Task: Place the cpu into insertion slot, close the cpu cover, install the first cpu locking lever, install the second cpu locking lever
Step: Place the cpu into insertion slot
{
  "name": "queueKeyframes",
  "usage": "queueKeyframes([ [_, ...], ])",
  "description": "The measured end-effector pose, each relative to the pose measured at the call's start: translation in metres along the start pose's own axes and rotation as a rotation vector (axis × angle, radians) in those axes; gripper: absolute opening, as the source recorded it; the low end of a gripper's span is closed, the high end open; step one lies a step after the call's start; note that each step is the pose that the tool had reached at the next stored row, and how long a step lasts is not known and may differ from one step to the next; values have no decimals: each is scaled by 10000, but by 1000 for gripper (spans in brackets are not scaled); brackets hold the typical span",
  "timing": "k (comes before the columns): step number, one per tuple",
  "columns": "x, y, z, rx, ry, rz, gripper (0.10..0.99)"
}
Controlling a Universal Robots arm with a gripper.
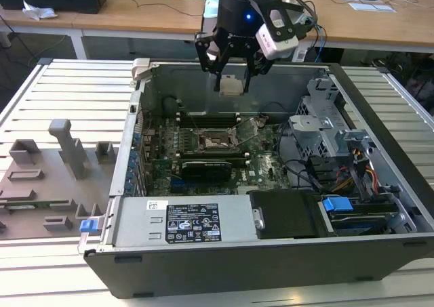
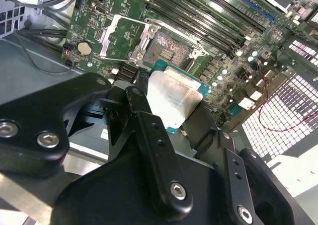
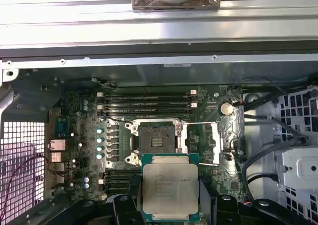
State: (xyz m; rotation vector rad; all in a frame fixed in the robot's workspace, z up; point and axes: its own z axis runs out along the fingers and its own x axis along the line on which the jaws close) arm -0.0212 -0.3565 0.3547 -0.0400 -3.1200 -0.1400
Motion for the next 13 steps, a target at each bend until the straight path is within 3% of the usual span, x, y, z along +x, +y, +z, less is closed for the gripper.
queueKeyframes([
  [13,-2,-7,78,0,0,0,545],
])
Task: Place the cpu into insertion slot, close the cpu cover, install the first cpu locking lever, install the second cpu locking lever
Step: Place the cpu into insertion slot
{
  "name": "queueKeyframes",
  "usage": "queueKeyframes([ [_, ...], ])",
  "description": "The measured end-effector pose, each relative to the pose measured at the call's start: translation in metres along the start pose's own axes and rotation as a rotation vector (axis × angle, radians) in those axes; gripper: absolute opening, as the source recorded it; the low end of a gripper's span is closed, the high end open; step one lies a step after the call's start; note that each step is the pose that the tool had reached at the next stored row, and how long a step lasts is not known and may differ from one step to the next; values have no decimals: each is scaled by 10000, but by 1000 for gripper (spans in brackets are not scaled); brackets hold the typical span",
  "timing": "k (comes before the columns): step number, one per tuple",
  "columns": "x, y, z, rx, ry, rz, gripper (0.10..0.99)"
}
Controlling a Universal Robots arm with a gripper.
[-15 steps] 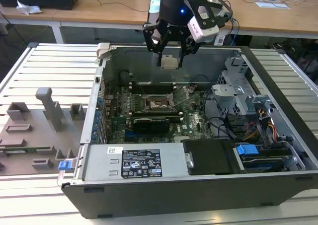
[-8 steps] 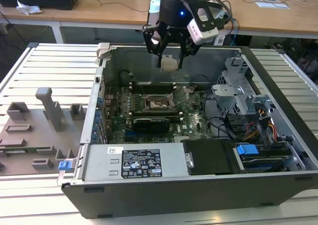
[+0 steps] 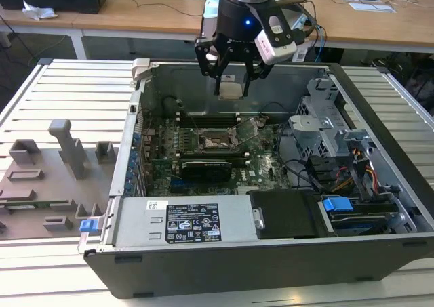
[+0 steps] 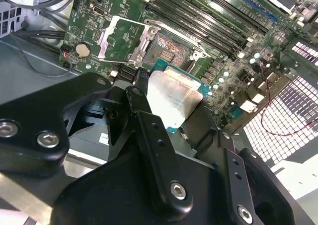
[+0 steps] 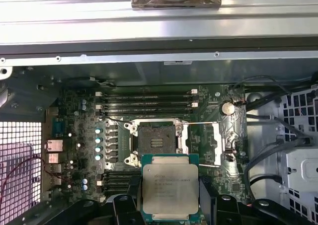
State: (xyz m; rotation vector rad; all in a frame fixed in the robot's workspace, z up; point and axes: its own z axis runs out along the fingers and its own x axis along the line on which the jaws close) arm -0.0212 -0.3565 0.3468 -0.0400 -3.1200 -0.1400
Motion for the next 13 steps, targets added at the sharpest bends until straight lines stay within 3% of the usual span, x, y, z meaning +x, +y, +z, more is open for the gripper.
queueKeyframes([
  [13,-2,-9,97,0,0,0,545],
])
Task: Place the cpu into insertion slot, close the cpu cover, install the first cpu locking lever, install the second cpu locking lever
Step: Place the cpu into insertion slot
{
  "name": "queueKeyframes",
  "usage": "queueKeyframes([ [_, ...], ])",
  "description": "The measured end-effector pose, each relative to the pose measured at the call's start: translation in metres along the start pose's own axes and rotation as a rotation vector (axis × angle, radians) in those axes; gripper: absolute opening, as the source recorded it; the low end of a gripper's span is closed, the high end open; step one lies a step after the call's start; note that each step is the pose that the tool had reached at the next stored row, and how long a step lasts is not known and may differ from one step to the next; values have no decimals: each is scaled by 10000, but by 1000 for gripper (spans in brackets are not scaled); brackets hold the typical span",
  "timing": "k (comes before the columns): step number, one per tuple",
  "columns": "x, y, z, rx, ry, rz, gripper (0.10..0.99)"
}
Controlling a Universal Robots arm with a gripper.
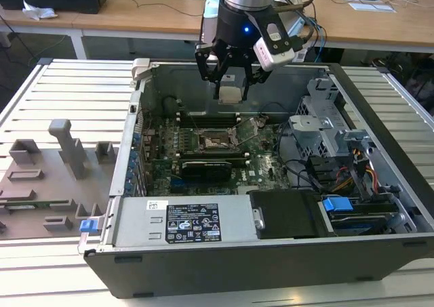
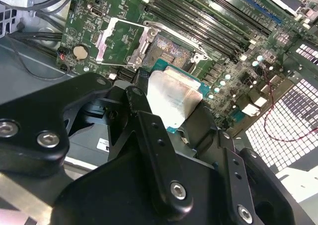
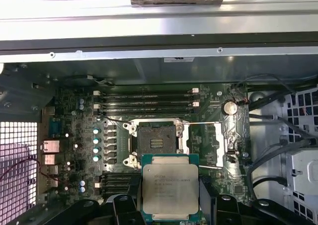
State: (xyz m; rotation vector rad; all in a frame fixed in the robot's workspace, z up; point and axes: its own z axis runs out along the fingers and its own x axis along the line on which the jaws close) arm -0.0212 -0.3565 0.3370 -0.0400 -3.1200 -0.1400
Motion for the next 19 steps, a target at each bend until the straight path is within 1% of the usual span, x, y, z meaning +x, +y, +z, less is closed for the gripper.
queueKeyframes([
  [5,-1,-2,28,-1,0,0,545],
  [8,-1,-6,68,0,0,0,545],
  [11,-2,-8,92,-1,-1,-1,545],
  [17,-3,-15,162,0,0,0,545],
  [19,-4,-18,206,-1,-1,-1,545],
])
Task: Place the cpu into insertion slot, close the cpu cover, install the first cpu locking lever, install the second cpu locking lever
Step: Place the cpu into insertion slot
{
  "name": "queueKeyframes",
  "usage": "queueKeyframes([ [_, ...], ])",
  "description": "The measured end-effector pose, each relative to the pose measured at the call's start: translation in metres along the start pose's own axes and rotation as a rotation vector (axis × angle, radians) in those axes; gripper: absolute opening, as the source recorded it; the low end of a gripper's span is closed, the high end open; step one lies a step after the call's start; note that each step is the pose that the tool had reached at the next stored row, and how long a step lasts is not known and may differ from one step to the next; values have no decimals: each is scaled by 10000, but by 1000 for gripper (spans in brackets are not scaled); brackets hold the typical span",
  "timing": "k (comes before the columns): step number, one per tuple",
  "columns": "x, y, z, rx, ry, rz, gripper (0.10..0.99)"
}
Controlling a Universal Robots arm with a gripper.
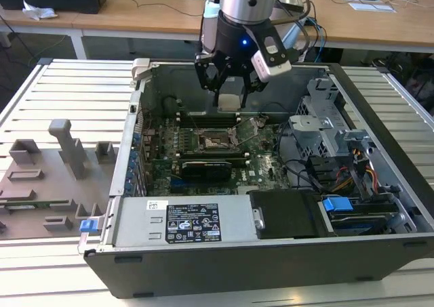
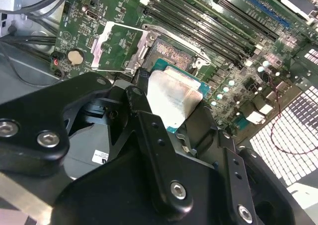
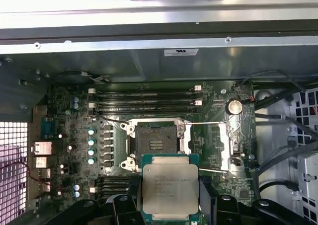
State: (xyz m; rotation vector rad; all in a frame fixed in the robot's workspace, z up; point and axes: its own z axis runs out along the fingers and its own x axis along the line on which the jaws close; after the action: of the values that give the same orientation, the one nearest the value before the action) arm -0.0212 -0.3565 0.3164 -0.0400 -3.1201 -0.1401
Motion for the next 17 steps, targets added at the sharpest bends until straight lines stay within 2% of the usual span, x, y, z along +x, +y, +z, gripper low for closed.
queueKeyframes([
  [4,-1,-3,81,11,1,3,545],
  [9,0,106,169,295,-7,5,545],
  [12,6,177,209,424,-10,7,545],
  [15,58,185,321,450,-12,8,545],
  [17,58,184,328,452,-10,8,545],
])
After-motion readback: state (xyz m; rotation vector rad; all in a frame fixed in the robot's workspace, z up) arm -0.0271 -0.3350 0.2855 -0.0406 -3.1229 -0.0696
